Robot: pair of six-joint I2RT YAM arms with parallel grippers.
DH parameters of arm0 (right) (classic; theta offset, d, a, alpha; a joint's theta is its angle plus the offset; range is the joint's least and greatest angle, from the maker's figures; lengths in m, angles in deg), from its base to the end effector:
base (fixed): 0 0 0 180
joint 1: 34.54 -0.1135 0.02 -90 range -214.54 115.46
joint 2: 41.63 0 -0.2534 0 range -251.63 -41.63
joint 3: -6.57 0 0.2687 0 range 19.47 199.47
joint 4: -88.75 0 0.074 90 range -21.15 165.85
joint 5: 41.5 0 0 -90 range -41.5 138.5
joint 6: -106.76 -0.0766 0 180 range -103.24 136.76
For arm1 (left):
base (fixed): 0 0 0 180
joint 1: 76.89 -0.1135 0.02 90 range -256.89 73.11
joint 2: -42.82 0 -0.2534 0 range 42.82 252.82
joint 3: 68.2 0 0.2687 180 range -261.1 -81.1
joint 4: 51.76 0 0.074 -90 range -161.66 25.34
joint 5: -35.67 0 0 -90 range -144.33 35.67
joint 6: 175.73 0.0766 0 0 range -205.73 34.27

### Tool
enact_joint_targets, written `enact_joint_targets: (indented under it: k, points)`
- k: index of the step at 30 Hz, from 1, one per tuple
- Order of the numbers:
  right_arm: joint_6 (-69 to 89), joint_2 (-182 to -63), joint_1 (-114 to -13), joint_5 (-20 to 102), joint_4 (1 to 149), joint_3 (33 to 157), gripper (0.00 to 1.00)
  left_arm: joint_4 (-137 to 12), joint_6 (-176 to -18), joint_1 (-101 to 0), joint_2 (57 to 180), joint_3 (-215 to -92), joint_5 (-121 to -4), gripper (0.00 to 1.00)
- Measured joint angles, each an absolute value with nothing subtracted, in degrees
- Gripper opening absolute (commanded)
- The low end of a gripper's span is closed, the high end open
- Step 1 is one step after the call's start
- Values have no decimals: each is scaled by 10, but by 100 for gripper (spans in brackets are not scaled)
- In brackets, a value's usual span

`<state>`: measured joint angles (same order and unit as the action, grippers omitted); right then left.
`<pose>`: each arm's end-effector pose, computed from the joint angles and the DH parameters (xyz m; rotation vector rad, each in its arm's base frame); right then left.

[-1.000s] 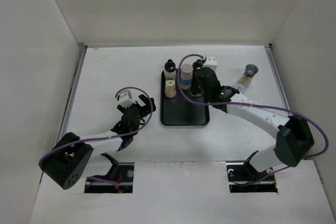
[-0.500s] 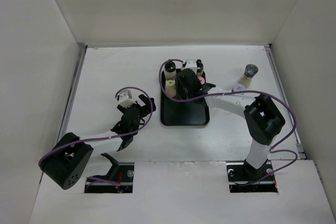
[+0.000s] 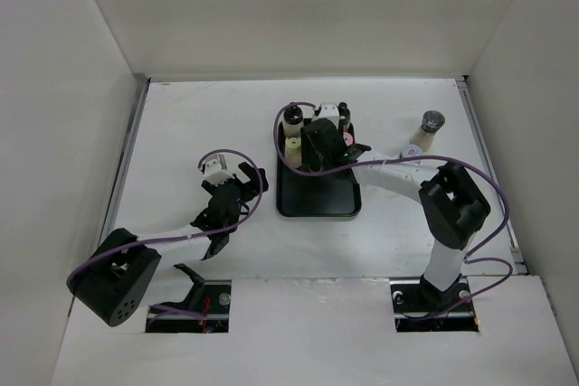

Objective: Organize the condiment bottles

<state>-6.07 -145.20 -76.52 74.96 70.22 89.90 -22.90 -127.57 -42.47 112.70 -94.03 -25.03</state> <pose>0.3519 0.2708 0.1776 -0.1189 2.1654 0.1259 0.2372 -0.1171 0.1277 -0.4733 1.7648 -0.4775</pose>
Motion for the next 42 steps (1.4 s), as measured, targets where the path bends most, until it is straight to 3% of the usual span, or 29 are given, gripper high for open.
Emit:
enact_joint_targets:
  k: [6,12,18,23,30,31,34,38,42]
  points:
    - [-61,-1394,-766,749,698,873,84,-229,-1276,-425,1126,-940,-251,100]
    - [-62,-1229,-754,746,703,792,91,-229,-1276,-425,1119,-940,-251,100]
    - [-84,-1099,-603,774,707,665,100,-229,-1276,-425,1117,-940,-251,100]
    - [-90,-1126,-502,815,697,621,100,-229,-1277,-422,1118,-940,-254,100]
    - [-85,-1214,-466,803,707,627,100,-229,-1278,-422,1128,-940,-263,100]
    - [-85,-1228,-463,798,712,632,99,-228,-1278,-422,1128,-940,-264,100]
    - [-84,-1261,-448,787,738,644,83,-228,-1278,-422,1130,-940,-266,100]
    - [-79,-1278,-440,779,782,644,58,-229,-1278,-421,1130,-940,-266,100]
    - [-76,-1268,-445,776,802,629,54,-228,-1278,-420,1130,-940,-266,100]
